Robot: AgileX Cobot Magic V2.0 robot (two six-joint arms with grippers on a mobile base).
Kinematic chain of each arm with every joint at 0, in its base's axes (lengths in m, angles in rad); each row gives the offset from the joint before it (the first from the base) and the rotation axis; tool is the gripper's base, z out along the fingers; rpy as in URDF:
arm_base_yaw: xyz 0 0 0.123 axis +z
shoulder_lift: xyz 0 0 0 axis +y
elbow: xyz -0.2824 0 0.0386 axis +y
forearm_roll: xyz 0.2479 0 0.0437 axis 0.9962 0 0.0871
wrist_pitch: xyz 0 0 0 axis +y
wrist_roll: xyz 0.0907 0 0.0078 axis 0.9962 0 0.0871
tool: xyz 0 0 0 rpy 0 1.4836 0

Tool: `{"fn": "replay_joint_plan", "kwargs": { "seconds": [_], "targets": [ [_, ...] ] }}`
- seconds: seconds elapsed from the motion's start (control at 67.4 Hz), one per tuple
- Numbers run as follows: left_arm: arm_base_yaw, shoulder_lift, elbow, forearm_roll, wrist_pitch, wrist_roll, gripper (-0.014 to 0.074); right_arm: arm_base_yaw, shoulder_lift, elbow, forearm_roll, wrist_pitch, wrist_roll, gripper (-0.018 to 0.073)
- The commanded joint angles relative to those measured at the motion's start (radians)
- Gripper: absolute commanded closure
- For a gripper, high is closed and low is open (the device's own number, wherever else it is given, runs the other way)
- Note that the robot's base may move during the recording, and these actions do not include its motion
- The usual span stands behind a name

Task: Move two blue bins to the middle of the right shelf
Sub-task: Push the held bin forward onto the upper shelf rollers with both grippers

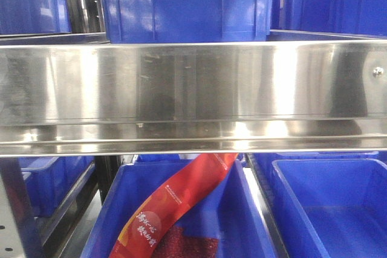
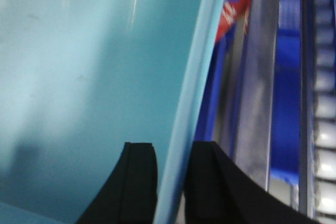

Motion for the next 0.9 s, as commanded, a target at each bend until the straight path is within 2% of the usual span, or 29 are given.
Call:
{"fn": "replay_joint_plan", "kwargs": {
  "seconds": [0.0, 0.223, 0.371, 0.445, 0.519, 0.579, 0.653, 0.757, 0.831, 0.89],
  "targets": [
    [-0.019, 0.014, -0.017, -0.114, 0.004, 0.012, 0.0707, 0.009, 0.011, 0.029, 0.010, -0.081, -0.005, 0.0713],
    [-0.019, 0.095, -0.017, -0.101, 0.044, 0.012, 0.0707, 0.009, 0.058, 0.141, -0.022, -0.128, -0.005, 0.0713],
    [-0.019, 0.134, -0.017, -0.098, 0.065, 0.016, 0.0707, 0.009, 0.088, 0.157, -0.040, -0.160, -0.005, 0.0706],
    [-0.019, 0.149, -0.017, -0.098, 0.075, 0.025, 0.0705, 0.009, 0.093, 0.157, -0.050, -0.168, -0.005, 0.0666],
    [-0.019, 0.163, -0.017, -0.098, 0.086, 0.033, 0.0671, 0.009, 0.092, 0.157, -0.050, -0.181, -0.005, 0.0585],
    [-0.019, 0.168, -0.017, -0.096, 0.089, 0.038, 0.0616, 0.009, 0.092, 0.157, -0.050, -0.184, -0.005, 0.0491],
    [-0.019, 0.168, -0.017, -0.096, 0.083, 0.038, 0.0507, 0.009, 0.092, 0.157, -0.067, -0.184, -0.005, 0.0330],
    [-0.019, 0.168, -0.017, -0.096, 0.071, 0.038, 0.0296, 0.009, 0.092, 0.157, -0.079, -0.187, -0.005, 0.0109],
    [-0.019, 0.168, -0.017, -0.096, 0.063, 0.038, 0.0134, 0.009, 0.092, 0.157, -0.080, -0.187, -0.005, 0.0017],
    [-0.019, 0.168, -0.017, -0.096, 0.062, 0.038, 0.0019, 0.009, 0.090, 0.157, -0.080, -0.187, -0.005, -0.0011]
  ]
}}
